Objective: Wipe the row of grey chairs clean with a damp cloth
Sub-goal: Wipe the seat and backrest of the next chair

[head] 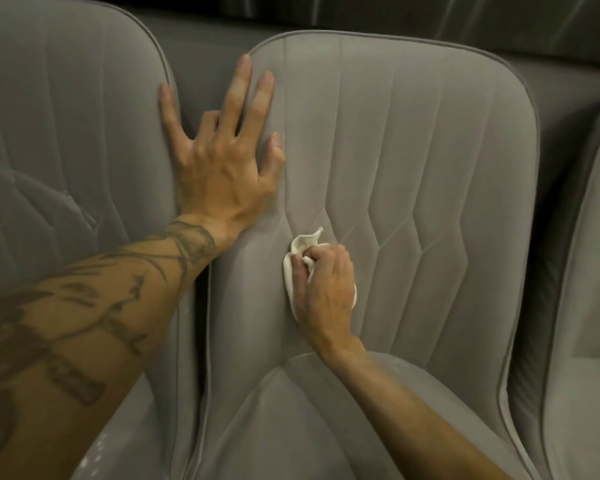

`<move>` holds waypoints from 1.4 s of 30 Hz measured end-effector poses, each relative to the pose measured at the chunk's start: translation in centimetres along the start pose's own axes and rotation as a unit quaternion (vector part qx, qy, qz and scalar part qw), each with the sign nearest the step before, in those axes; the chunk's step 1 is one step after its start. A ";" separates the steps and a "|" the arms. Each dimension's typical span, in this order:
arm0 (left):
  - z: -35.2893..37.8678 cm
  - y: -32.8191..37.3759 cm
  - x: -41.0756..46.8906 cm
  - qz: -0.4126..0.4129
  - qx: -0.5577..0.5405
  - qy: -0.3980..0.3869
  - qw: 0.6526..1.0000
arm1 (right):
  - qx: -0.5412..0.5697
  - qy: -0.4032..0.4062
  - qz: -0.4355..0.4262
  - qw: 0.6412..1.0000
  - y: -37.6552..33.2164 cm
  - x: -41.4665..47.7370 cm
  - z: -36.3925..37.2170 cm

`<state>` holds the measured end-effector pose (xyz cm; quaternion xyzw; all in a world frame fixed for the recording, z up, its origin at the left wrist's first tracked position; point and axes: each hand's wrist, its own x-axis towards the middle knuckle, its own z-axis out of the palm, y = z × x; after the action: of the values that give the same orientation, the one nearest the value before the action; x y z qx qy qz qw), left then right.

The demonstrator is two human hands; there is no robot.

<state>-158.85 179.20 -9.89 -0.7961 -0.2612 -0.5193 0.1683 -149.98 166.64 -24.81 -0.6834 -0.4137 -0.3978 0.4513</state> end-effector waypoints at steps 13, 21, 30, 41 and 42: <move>-1.7 0.0 0.3 0.004 -0.024 -0.011 1.000 | -0.058 0.005 -0.069 0.996 -2.5 10.2 -2.7; -3.5 -6.8 -2.2 0.049 -0.027 -0.032 0.998 | -0.015 0.010 -0.082 0.996 -7.6 16.8 -1.9; -3.3 -6.8 -2.6 0.036 -0.049 -0.018 0.998 | -0.098 -0.018 -0.146 0.984 -9.0 24.7 -1.7; -3.3 -7.0 -2.6 0.046 -0.046 -0.006 0.998 | -0.052 -0.121 -0.235 0.963 -8.1 17.7 -3.4; -3.3 -7.0 -2.6 0.045 -0.047 -0.006 0.998 | -0.061 -0.088 -0.204 0.973 -8.5 20.1 -3.0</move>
<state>-166.25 182.46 -10.96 -0.8171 -0.2010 -0.5185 0.1522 -151.48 170.10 -3.09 -0.6432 -0.5577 -0.4442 0.2792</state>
